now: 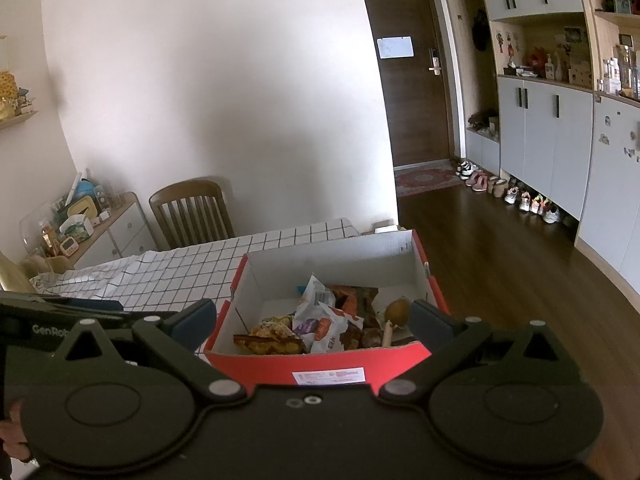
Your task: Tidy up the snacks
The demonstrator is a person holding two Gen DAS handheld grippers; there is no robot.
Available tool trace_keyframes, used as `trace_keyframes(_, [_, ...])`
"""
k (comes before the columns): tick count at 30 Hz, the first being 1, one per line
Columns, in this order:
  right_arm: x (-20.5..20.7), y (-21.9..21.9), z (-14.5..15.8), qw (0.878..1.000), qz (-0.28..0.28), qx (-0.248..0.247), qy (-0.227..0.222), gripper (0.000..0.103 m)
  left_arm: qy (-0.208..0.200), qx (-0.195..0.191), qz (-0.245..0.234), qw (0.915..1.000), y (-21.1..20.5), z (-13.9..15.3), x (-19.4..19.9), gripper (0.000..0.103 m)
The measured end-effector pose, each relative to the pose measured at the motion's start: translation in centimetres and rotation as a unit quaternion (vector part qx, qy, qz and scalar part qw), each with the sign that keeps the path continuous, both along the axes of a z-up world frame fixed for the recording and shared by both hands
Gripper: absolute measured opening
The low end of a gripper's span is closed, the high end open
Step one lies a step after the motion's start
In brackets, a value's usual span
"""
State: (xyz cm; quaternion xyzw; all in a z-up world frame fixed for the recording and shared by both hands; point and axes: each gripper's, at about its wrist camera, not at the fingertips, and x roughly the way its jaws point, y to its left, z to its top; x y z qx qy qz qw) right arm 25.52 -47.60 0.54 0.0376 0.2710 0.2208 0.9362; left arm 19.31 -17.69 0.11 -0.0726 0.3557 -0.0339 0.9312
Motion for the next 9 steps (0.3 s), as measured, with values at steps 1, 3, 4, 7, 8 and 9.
trace_keyframes(1, [-0.05, -0.05, -0.03, 1.0, -0.001, 0.0, 0.001, 0.103, 0.002, 0.001, -0.002, 1.0, -0.09, -0.09, 0.06, 0.103])
trace_keyframes(3, [-0.06, -0.12, -0.11, 1.0, -0.002, 0.0, 0.002, 0.103, 0.005, 0.0, -0.002, 1.0, -0.16, -0.22, 0.2, 0.103])
trace_keyframes(4, [-0.07, -0.15, -0.13, 1.0, -0.002, -0.001, 0.003, 0.103, 0.007, -0.001, -0.002, 1.0, -0.17, -0.3, 0.25, 0.103])
trace_keyframes(7, [-0.07, -0.3, -0.14, 1.0, -0.003, -0.001, 0.004, 0.103, 0.013, -0.003, 0.0, 0.9999, -0.13, -0.49, 0.42, 0.103])
trace_keyframes(8, [-0.12, -0.28, -0.16, 1.0, -0.003, -0.001, 0.004, 0.103, 0.014, -0.003, 0.001, 0.9999, -0.08, -0.55, 0.47, 0.103])
trace_keyframes(9, [-0.04, -0.32, -0.11, 1.0, -0.003, -0.002, 0.004, 0.103, 0.015, -0.004, 0.002, 0.9999, -0.15, -0.53, 0.46, 0.103])
